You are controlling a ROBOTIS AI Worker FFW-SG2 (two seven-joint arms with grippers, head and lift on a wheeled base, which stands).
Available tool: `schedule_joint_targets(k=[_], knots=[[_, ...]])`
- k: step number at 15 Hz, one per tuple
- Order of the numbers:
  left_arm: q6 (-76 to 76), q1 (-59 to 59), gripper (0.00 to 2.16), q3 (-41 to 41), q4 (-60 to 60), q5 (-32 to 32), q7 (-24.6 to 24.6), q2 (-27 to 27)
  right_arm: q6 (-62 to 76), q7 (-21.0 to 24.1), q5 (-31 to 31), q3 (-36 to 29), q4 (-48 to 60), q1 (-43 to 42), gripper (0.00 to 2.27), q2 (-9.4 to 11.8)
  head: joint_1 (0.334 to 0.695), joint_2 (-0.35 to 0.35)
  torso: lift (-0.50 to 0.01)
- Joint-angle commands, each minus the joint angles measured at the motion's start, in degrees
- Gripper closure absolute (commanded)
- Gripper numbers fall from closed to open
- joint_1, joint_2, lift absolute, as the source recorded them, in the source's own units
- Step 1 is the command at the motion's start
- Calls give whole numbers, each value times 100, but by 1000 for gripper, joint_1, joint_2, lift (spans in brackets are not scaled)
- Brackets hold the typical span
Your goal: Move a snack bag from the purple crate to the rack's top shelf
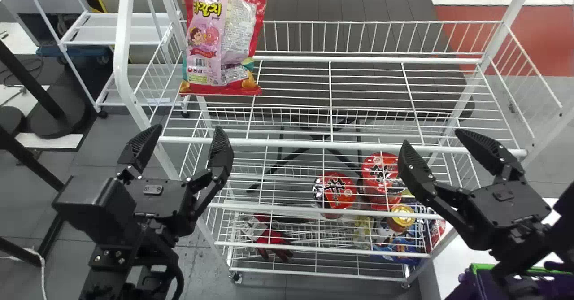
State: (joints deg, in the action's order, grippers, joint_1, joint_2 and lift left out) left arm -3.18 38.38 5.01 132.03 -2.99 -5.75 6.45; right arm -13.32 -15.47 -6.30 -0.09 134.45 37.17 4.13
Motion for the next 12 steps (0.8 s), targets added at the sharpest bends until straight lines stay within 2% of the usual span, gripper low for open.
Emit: schedule_joint_targets(k=[1,12], knots=[[111,3,134,0,-28,0,-5,6,0,-9,6,0,-7,9,164,0,695,55,-105],[111,56,134,-9,-28,-9,-14,6,70,-79,15,-35,-51,35,164,26,695,55,-149]])
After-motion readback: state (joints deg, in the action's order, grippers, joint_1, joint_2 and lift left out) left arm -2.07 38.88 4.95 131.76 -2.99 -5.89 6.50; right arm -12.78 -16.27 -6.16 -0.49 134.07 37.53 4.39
